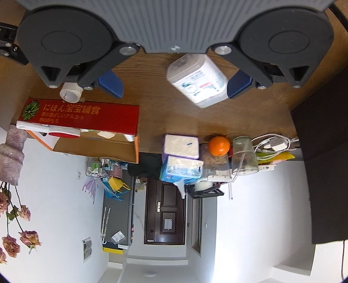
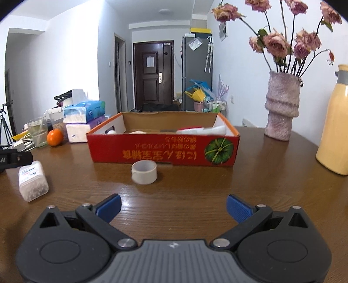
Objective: Organize rigid objects
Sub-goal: 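Withdraw both tools from the box toward the tape roll and cotton box, then close the right tool on the clear tape roll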
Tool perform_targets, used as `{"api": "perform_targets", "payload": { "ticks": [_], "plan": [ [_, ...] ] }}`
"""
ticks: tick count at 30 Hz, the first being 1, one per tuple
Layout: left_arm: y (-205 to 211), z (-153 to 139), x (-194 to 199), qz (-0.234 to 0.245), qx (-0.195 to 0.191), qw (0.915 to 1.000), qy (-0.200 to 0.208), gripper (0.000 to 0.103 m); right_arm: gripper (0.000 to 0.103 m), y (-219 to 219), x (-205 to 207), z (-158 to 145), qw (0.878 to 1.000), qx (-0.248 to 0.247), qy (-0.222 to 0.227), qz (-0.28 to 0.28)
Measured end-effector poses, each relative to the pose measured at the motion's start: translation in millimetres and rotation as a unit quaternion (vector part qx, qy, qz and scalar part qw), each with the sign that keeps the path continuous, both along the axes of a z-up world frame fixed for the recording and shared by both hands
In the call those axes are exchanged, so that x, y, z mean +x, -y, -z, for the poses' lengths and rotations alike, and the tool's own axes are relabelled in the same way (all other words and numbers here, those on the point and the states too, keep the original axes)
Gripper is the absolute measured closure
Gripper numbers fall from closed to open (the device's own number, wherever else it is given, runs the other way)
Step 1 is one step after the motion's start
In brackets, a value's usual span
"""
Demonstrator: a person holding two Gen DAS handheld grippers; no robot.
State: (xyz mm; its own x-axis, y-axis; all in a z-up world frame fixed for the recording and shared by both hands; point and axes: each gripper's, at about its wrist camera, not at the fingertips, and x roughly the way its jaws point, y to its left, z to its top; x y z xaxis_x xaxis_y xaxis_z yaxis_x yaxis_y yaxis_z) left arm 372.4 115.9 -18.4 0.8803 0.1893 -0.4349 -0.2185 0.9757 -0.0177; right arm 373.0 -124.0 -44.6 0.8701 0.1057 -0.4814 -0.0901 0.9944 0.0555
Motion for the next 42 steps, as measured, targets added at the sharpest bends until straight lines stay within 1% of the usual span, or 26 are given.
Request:
{"api": "perform_targets", "payload": {
  "ticks": [4,9,17,21,24,27,30,34,35,36,37,38,39,40,42],
  "plan": [
    [-13.5,1.9,-2.6,-0.002,-0.013,0.9999,-0.004,0.000,0.000,-11.6,1.1,2.8,1.000,-0.016,0.000,0.000],
    [-26.8,4.9,-1.2,-0.005,-0.022,0.9997,-0.011,0.000,0.000,-29.2,19.6,8.6,0.999,-0.033,-0.016,-0.009],
    [-50.0,10.1,4.4,-0.003,-0.034,0.9991,-0.026,0.000,0.000,-37.8,49.3,15.4,0.999,-0.037,-0.036,-0.011],
    [-59.7,16.5,11.0,0.011,-0.039,0.9983,-0.041,0.000,0.000,-40.9,67.0,18.0,0.998,-0.042,-0.041,-0.007],
    [-63.2,22.0,16.7,0.015,-0.042,0.9975,-0.054,0.000,0.000,-43.5,81.9,19.8,0.998,-0.041,-0.044,-0.004],
    [-63.4,25.3,20.2,0.018,-0.042,0.9972,-0.059,0.000,0.000,-49.2,98.1,20.4,0.998,-0.043,-0.042,-0.002],
    [-61.0,30.0,24.3,0.028,-0.040,0.9966,-0.067,0.000,0.003,-54.5,114.9,23.3,0.997,-0.052,-0.048,0.007],
    [-54.9,37.0,33.2,0.041,-0.022,0.9956,-0.081,0.000,0.010,-57.8,134.0,26.2,0.997,-0.046,-0.063,0.010],
    [-53.2,38.8,35.4,0.040,-0.015,0.9954,-0.086,0.000,0.016,-58.0,137.8,27.2,0.997,-0.046,-0.065,0.014],
    [-52.0,40.6,37.4,0.039,-0.009,0.9952,-0.089,0.000,0.020,-58.2,142.3,28.5,0.996,-0.045,-0.070,0.018],
    [-51.7,41.7,38.3,0.037,-0.006,0.9951,-0.091,0.000,0.028,-58.0,146.1,30.0,0.996,-0.042,-0.075,0.019],
    [-51.4,42.8,39.5,0.037,-0.004,0.9949,-0.093,0.000,0.038,-56.4,148.3,31.1,0.996,-0.034,-0.076,0.018],
    [-51.5,43.8,40.3,0.037,-0.003,0.9948,-0.095,0.000,0.046,-54.7,149.0,31.3,0.997,-0.026,-0.075,0.015],
    [-51.9,44.5,40.8,0.036,-0.002,0.9948,-0.095,0.000,0.061,-52.9,149.1,31.0,0.997,-0.016,-0.075,0.011],
    [-53.3,45.3,42.3,0.035,-0.002,0.9948,-0.096,0.000,0.060,-51.1,146.8,30.9,0.997,-0.014,-0.074,0.011]
  ]
}}
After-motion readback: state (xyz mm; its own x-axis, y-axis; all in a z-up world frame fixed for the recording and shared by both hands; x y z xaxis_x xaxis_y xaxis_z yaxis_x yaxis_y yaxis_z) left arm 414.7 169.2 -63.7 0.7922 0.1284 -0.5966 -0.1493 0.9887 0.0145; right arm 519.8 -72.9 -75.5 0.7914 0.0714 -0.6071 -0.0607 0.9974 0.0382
